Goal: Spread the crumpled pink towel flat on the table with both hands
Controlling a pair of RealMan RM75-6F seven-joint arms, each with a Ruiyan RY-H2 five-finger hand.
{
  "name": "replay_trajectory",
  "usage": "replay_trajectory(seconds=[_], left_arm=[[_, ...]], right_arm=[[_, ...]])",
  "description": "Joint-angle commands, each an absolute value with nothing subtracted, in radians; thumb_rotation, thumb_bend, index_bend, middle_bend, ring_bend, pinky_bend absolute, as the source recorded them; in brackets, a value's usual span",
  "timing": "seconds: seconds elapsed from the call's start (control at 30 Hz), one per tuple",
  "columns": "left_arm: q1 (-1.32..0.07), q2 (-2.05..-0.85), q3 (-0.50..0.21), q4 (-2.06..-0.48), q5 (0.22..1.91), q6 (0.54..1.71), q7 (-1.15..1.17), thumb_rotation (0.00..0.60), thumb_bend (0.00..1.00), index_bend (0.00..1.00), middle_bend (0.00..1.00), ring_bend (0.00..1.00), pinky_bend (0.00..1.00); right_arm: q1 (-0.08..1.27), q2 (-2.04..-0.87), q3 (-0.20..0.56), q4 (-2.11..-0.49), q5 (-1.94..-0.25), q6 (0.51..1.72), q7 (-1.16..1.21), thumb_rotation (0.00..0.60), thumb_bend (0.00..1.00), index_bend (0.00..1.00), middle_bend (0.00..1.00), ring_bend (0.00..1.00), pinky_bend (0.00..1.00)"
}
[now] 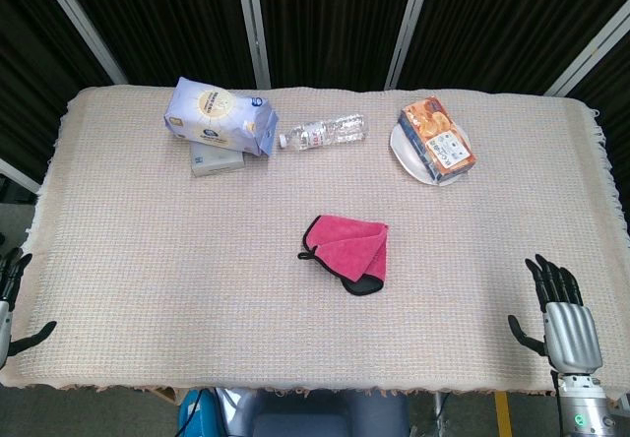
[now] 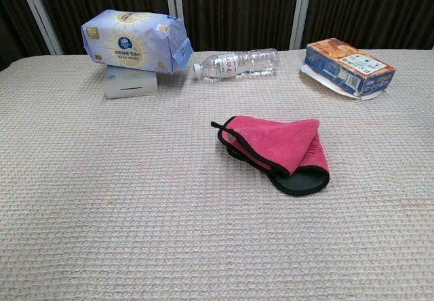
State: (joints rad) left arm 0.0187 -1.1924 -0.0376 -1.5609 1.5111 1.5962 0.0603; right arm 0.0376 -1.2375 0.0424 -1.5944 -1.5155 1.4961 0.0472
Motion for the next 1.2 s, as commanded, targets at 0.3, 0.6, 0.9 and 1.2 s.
replay_trajectory(seconds=[0.3,0.6,0.9,1.2], left_arm=[[0.018,-1.193,-0.037,-1.567,1.517,1.600,0.065,0.600,0.11,0.03,0.00,0.00,0.00],[0.008,-1.201,-0.038,-1.565,1.521,1.587,0.069,0.600,0.06,0.03,0.00,0.00,0.00],[-0.012,-1.204,-0.035,-1.570,1.544,1.572,0.088,0.600,0.06,0.04,0.00,0.00,0.00],[-0.130,-1.191,-0.072,-1.676,1.578,1.444,0.125,0.600,0.06,0.11,0.00,0.00,0.00]], right_arm=[[0.036,-1.231,0.042,-1.593,-1.514,1.495,0.056,0.600,0.33,0.00,0.00,0.00,0.00],[0.037,-1.232,0.044,-1.595,-1.509,1.493,0.053,0.600,0.33,0.00,0.00,0.00,0.00],[0.031,-1.224,0.048,-1.601,-1.508,1.507,0.051,0.600,0.33,0.00,0.00,0.00,0.00],[0.033,-1.228,0.054,-1.604,-1.506,1.511,0.037,0.600,0.33,0.00,0.00,0.00,0.00]])
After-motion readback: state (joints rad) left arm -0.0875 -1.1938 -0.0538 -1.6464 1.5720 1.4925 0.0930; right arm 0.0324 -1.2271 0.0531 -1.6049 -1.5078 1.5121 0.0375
